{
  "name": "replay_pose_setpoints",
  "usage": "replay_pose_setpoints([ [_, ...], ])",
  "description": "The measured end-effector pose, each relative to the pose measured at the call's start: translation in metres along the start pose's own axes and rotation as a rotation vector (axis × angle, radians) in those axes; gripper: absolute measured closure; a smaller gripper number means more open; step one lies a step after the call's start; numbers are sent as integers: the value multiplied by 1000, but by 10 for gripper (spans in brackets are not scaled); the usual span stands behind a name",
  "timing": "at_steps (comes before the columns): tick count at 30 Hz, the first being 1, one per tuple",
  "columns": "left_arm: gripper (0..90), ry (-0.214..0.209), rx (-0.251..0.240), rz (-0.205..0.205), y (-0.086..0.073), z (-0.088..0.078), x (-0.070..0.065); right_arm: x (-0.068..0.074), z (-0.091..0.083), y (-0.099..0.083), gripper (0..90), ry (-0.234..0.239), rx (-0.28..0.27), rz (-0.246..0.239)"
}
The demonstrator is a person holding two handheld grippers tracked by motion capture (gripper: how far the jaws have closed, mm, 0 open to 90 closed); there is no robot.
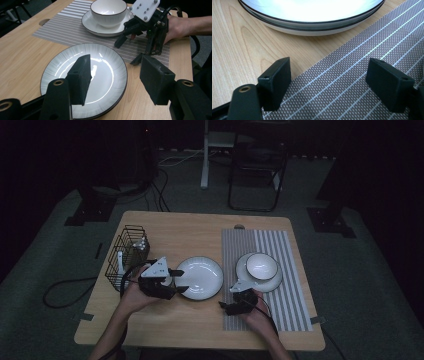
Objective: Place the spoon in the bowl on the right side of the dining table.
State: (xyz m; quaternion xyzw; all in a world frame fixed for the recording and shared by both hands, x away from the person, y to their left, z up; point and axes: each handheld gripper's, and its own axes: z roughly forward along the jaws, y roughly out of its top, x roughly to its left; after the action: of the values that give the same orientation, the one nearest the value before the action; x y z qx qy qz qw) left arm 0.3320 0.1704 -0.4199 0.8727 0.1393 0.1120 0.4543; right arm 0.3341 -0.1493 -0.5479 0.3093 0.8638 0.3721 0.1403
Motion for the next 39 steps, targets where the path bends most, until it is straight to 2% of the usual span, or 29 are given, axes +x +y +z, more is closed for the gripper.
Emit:
replay_pose_setpoints([
  [10,432,15,6,17,7,-9,2,0,0,0,204,-1,-1,-3],
  [21,432,22,-7,16,10,-20,6,0,0,0,204,-1,-1,-2],
  [39,440,84,-1,19,8,-45,15,0,0,0,204,-1,-1,-3],
])
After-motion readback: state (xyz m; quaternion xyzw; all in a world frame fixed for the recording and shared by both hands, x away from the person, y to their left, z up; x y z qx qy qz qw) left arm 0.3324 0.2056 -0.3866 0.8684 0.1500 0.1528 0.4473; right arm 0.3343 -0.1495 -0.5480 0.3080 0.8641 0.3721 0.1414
